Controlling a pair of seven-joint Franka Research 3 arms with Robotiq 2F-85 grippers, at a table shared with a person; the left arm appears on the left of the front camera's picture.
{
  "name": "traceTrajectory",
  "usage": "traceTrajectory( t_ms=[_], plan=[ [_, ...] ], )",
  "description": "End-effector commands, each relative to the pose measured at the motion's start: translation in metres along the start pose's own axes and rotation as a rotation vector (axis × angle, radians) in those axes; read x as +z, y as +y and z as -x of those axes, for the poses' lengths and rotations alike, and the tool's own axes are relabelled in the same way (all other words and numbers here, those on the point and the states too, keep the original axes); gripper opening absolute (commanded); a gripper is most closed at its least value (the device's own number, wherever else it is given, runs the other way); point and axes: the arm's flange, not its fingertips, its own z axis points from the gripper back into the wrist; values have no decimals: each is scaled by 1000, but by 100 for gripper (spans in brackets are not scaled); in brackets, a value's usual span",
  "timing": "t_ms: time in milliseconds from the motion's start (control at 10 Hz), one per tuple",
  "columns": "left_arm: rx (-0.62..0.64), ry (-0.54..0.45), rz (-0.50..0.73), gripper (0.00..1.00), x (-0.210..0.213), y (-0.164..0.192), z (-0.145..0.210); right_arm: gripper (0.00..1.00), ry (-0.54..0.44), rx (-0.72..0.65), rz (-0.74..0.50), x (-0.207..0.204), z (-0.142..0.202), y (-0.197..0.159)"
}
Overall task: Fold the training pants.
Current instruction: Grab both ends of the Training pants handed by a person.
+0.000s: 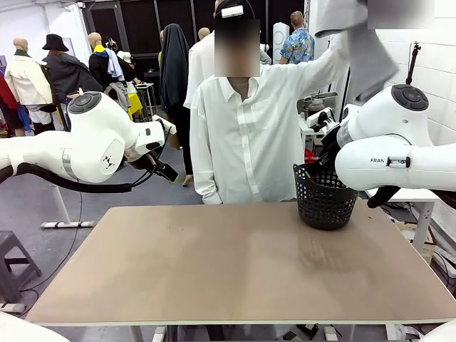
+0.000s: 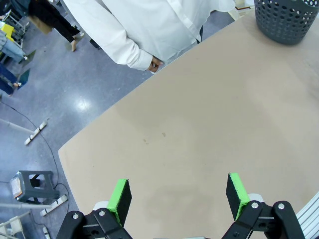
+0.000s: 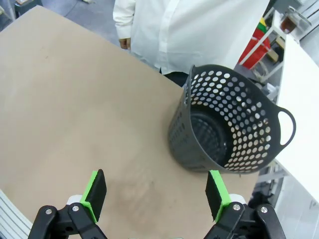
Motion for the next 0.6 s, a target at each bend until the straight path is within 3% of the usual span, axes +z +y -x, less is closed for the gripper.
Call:
traceTrajectory(
  t_ms=[0, 500],
  plan=[
    [-5, -3, 9, 100, 0, 1, 0, 100, 4, -1, -1, -2, 1, 0],
    [-5, -3, 9, 100, 0, 1, 0, 100, 4, -1, -1, -2, 1, 0]
  ],
)
